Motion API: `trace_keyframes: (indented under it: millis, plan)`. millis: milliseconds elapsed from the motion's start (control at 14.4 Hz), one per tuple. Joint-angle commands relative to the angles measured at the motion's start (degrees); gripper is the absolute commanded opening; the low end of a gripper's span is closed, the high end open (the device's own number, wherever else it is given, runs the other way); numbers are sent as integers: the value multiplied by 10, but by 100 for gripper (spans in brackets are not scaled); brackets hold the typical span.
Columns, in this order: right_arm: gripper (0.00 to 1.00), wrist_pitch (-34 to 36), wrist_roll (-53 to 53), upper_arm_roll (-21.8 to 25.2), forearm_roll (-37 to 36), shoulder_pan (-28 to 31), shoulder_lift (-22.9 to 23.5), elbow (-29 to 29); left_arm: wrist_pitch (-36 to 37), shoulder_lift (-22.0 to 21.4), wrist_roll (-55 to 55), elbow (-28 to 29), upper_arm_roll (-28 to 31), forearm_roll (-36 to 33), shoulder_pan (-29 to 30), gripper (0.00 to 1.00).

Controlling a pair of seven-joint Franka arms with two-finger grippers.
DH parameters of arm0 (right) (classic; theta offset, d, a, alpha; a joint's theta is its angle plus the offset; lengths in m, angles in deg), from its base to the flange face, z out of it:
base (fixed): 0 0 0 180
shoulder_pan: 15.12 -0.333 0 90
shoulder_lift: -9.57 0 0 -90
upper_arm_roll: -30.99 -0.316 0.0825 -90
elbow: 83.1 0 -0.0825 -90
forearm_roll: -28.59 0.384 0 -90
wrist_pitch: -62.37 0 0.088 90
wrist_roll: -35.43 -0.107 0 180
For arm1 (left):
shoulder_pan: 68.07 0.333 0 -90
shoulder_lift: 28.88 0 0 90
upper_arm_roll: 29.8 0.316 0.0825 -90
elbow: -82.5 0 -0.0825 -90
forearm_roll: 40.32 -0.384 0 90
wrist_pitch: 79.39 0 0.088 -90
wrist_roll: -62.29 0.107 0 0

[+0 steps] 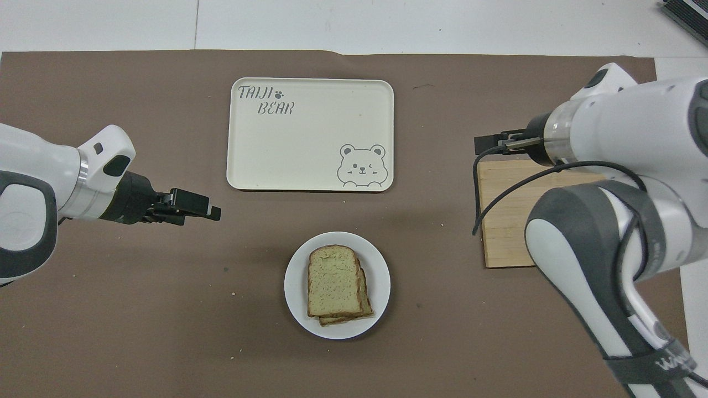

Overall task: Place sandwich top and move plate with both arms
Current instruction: 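Retract the right arm while the left gripper grasps the plate rim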

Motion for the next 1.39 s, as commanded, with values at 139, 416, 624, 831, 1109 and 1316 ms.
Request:
trace_keyframes:
  millis: [139, 416, 624, 831, 1109, 1316]
  plan:
    - [100, 27, -7, 88, -10, -40, -40, 4, -48, 9, 113, 78, 6, 84, -4, 100]
    - [100, 119, -7, 120, -11, -50, -86, 6, -51, 23, 204, 124, 7, 179, -8, 100]
    - [100, 189, 12, 149, -11, -51, -100, 29, -57, 21, 221, 160, 6, 220, -22, 100]
    - [100, 264, 31, 196, -11, -70, -117, 51, -83, 15, 224, 187, 6, 232, -48, 100]
    - [100, 294, 28, 212, -10, -65, -135, 50, -98, 34, 263, 215, 6, 274, -61, 100]
    - [100, 298, 29, 212, -10, -54, -135, 50, -129, 31, 264, 249, 6, 315, -91, 100]
